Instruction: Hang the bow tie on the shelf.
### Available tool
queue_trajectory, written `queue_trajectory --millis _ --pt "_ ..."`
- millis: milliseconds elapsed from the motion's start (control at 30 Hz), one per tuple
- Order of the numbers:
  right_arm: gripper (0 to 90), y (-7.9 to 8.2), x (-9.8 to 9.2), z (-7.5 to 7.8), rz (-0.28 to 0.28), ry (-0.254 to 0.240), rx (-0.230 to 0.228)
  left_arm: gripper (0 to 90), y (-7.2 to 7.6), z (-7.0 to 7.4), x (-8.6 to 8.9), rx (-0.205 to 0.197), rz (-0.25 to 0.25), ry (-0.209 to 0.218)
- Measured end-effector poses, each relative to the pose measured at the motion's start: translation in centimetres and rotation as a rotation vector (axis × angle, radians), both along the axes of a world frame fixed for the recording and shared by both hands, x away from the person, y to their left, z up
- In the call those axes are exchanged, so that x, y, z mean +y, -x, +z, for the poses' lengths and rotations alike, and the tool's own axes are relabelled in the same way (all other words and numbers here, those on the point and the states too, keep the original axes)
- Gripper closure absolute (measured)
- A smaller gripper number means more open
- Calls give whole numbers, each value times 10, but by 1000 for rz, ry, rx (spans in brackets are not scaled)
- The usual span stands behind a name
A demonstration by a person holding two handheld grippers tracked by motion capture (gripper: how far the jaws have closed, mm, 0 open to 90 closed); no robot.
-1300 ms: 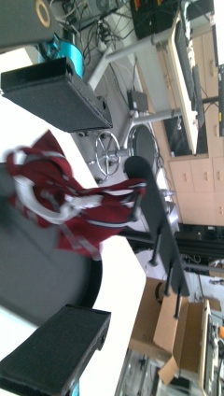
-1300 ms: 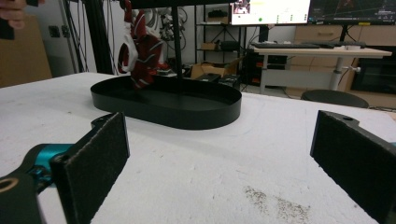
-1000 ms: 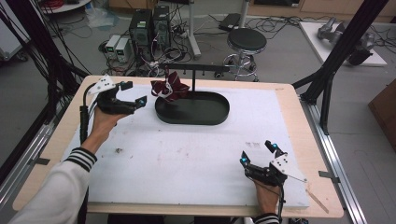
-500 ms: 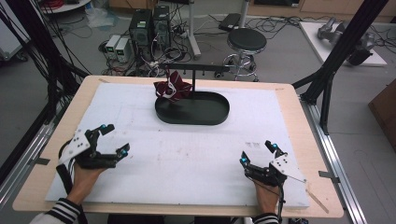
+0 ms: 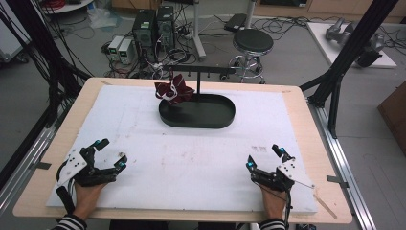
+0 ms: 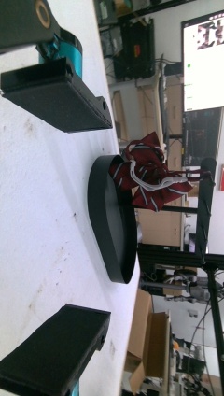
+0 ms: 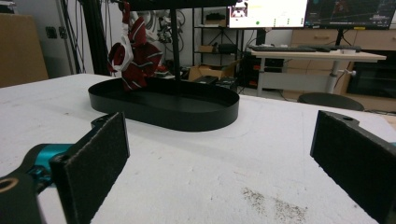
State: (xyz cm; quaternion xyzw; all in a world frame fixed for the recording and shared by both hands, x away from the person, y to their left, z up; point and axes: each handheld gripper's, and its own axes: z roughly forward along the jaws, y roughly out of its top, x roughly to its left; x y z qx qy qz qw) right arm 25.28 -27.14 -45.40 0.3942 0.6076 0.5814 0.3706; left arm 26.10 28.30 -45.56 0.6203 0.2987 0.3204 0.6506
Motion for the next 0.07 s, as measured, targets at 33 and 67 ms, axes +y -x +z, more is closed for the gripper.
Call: queue_trajectory --millis 33,67 --pt "34 0 0 0 0 0 0 82 0 0 0 0 1 -2" --pt "34 0 0 0 0 -1 1 82 0 0 0 1 3 2"
